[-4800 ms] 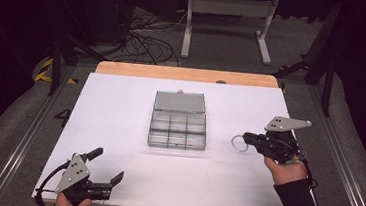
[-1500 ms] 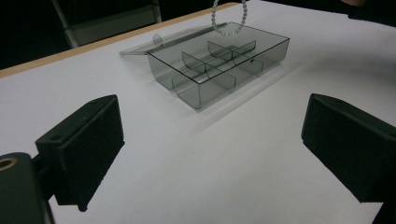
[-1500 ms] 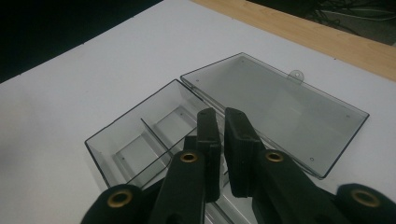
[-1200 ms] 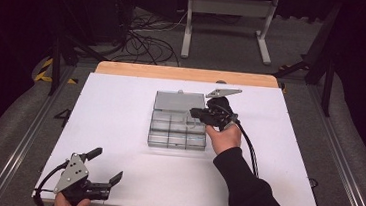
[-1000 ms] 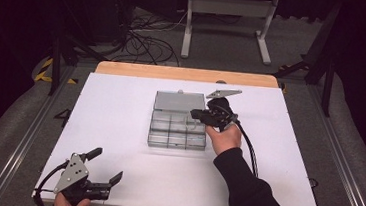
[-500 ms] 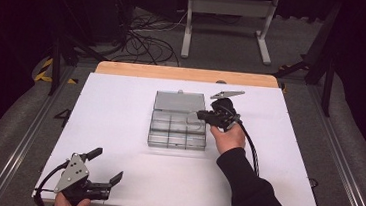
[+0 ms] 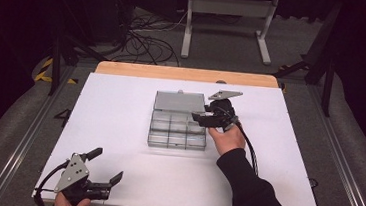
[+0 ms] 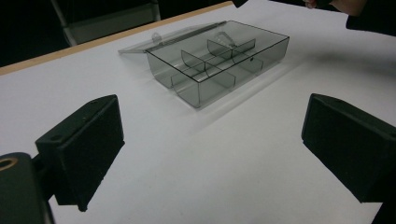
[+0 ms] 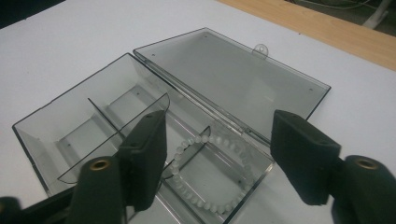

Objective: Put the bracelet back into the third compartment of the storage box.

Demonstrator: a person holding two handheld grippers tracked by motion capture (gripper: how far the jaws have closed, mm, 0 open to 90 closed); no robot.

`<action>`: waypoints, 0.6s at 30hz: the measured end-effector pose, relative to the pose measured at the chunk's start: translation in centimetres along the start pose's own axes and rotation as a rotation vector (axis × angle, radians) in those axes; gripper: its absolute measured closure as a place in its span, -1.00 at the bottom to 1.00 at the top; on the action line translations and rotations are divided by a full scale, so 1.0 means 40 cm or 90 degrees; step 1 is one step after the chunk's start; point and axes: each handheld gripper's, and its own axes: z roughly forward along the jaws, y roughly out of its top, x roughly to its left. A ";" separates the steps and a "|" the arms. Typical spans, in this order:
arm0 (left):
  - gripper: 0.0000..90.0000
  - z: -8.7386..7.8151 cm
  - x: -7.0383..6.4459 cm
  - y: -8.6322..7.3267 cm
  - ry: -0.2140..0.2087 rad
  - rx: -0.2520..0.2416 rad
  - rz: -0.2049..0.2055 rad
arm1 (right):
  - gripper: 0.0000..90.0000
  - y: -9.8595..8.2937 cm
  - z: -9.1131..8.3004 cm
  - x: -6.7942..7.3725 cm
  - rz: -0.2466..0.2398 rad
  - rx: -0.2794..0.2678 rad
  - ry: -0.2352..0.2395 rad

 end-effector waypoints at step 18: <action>-0.86 -0.001 0.001 0.001 0.002 -0.002 0.000 | -0.80 0.024 -0.099 0.059 -0.067 -0.063 0.005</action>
